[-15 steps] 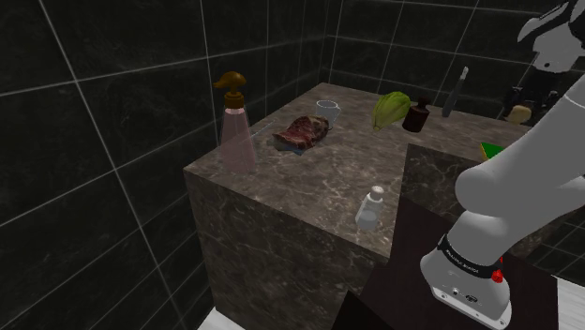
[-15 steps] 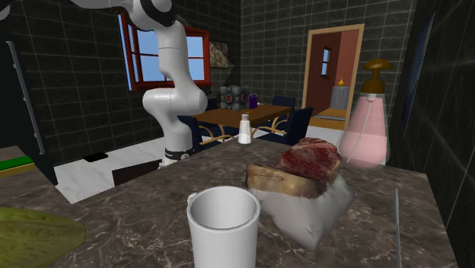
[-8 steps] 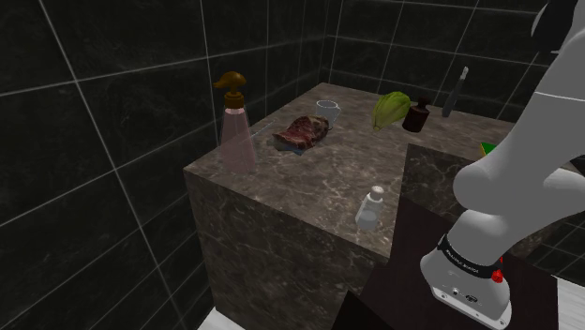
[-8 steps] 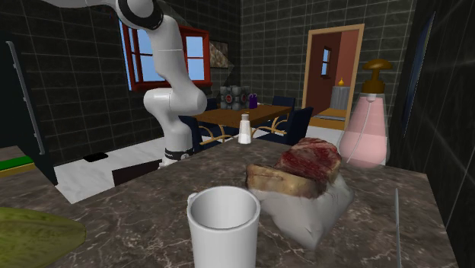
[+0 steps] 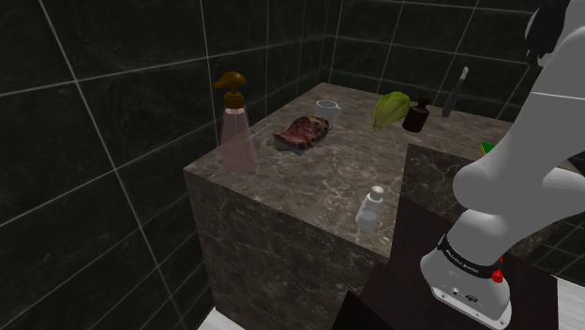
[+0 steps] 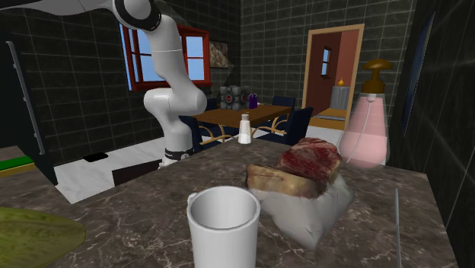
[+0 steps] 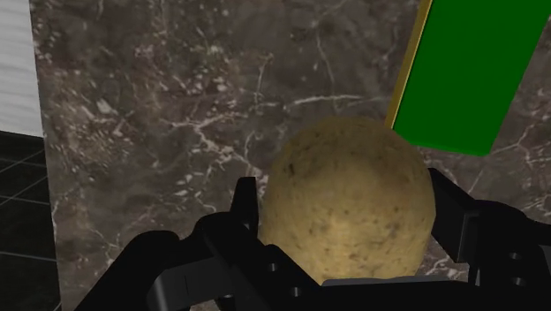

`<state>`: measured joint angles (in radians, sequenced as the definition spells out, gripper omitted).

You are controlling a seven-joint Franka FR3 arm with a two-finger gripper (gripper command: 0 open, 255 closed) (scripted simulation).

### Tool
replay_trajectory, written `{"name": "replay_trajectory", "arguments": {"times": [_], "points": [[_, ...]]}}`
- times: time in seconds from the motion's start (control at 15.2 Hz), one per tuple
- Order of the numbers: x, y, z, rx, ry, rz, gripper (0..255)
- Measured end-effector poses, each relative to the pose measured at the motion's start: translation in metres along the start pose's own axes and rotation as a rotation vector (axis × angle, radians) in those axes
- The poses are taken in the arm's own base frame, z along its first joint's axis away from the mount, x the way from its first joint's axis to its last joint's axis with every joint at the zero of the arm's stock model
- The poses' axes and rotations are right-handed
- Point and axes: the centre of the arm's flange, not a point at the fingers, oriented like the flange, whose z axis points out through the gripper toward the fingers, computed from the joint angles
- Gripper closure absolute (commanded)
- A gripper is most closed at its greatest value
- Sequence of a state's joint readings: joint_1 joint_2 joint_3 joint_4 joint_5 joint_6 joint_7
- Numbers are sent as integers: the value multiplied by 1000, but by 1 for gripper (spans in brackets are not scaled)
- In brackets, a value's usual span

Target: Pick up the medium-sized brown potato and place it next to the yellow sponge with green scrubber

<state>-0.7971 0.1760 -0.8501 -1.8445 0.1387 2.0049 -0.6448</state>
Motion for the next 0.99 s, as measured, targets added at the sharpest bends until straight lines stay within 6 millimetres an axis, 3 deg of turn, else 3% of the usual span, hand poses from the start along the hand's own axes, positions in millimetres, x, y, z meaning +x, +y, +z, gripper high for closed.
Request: {"name": "replay_trajectory", "arguments": {"times": [0.99], "points": [[-3,-2,77,0,0,0,255]]}}
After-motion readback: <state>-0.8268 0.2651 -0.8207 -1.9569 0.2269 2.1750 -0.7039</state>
